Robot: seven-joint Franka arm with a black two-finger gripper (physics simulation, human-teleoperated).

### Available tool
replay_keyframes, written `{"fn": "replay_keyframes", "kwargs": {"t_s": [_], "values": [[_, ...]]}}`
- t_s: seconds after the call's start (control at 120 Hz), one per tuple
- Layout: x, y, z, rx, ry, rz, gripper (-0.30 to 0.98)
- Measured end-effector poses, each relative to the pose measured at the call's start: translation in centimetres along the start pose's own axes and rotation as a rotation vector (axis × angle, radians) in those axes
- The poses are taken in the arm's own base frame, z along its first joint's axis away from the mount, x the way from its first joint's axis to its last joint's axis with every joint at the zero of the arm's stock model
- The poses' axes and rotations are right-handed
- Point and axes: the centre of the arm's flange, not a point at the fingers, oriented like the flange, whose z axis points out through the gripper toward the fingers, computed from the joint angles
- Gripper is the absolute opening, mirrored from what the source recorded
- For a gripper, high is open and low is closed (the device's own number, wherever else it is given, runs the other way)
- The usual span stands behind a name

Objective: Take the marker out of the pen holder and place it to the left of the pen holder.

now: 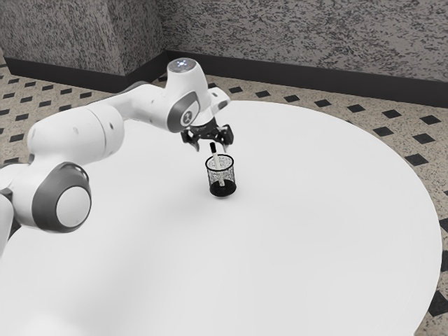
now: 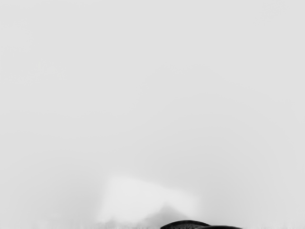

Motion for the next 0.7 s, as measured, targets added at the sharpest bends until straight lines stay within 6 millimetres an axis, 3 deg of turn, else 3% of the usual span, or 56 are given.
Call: {"fn": "replay_keyframes", "kwargs": {"t_s": [0.15, 0.267, 0.7], "values": [[0.0, 0.0, -0.1, 0.003, -0.001, 0.009, 0.35], [0.3, 0.5, -1.0, -0.003, 0.016, 0.018, 0.22], [0.3, 0.3, -0.7, -0.006, 0.007, 0.021, 0.05]]}}
